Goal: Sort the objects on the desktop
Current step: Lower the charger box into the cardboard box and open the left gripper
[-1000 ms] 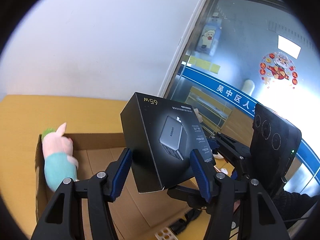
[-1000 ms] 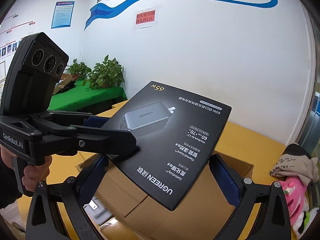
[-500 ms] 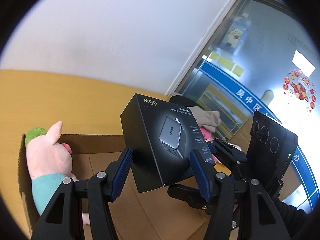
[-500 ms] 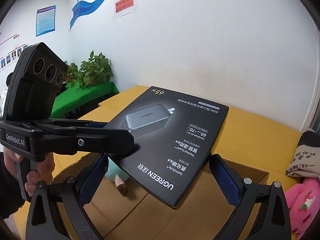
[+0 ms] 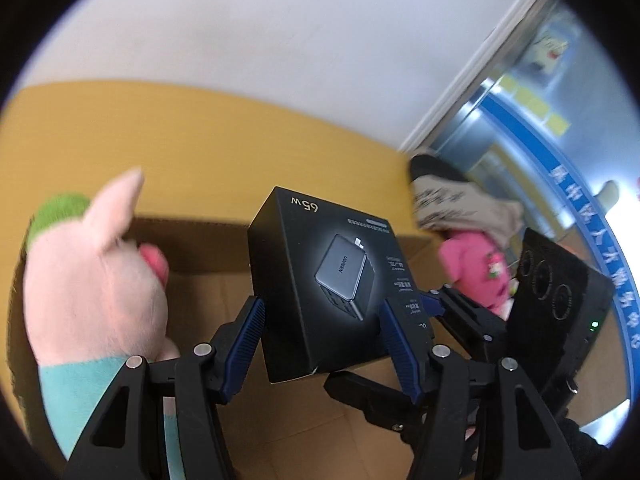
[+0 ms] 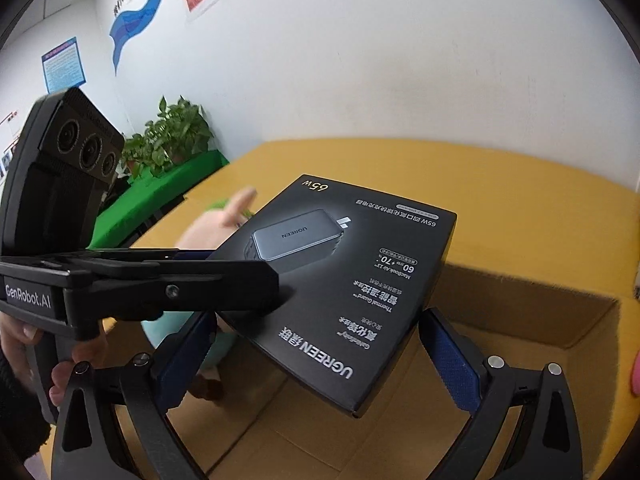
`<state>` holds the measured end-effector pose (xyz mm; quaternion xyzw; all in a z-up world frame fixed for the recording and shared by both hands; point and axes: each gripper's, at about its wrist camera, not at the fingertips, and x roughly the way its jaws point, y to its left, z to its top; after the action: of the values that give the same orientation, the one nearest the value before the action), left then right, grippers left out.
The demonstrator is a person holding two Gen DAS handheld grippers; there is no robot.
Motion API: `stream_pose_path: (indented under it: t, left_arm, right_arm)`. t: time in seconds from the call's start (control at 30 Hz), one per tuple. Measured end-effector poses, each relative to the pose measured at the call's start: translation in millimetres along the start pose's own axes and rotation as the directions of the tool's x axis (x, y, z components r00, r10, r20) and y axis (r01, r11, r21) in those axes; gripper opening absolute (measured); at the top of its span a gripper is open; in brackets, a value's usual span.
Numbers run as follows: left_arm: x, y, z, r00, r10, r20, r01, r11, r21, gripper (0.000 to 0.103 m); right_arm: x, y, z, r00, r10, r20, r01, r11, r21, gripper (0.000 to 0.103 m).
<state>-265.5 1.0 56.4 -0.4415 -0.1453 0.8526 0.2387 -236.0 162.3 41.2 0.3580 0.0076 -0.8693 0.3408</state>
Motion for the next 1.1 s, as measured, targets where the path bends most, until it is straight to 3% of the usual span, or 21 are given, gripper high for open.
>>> stream_pose_path:
  t: [0.1, 0.3, 0.47, 0.63, 0.73, 0.9, 1.0, 1.1]
  left_arm:
    - [14.4, 4.3, -3.7, 0.998, 0.052, -0.040, -0.052, 0.999, -0.009, 0.059]
    - [28.9, -5.8, -11.7, 0.980, 0.185, -0.078, -0.180, 0.982, 0.066, 0.058]
    - [29.5, -5.3, -18.0, 0.974, 0.210, -0.086, -0.202, 0.976, 0.086, 0.058]
    - [31.1, -11.0, -15.0, 0.958, 0.269, -0.104, -0.257, 0.960, 0.112, 0.056]
    - [11.3, -11.7, -11.2, 0.939, 0.341, -0.034, -0.337, 0.938, 0.082, 0.055]
    - [-60.8, -24.5, -22.0, 0.949, 0.298, 0.102, -0.307, 0.948, 0.079, 0.056]
    - [-115.5, -47.3, -43.2, 0.919, 0.318, 0.231, -0.355, 0.924, 0.140, 0.057]
    - [-156.3, -80.0, -67.3, 0.889, 0.298, 0.347, -0.372, 0.913, 0.168, 0.076]
  right_arm:
    - [24.2, -7.1, -7.6, 0.997, -0.006, -0.072, 0.006, 1.000, 0.010, 0.103]
    - [46.0, -22.0, -12.8, 0.989, 0.007, -0.149, 0.001, 0.999, 0.049, 0.103]
    - [53.0, -20.1, -14.1, 0.986, -0.004, -0.169, 0.013, 0.999, 0.052, 0.103]
    - [56.4, -27.4, -17.8, 0.977, -0.004, -0.211, 0.022, 0.996, 0.084, 0.103]
    - [47.0, -27.0, -17.1, 0.978, -0.027, -0.209, 0.047, 0.994, 0.094, 0.102]
    - [1.8, -12.2, -4.4, 0.983, -0.074, -0.166, 0.086, 0.994, 0.062, 0.102]
    - [-66.1, 13.4, -2.1, 0.990, -0.123, -0.068, 0.124, 0.992, 0.016, 0.103]
    - [-136.1, 45.1, -10.6, 0.976, -0.214, 0.033, 0.215, 0.976, -0.026, 0.103]
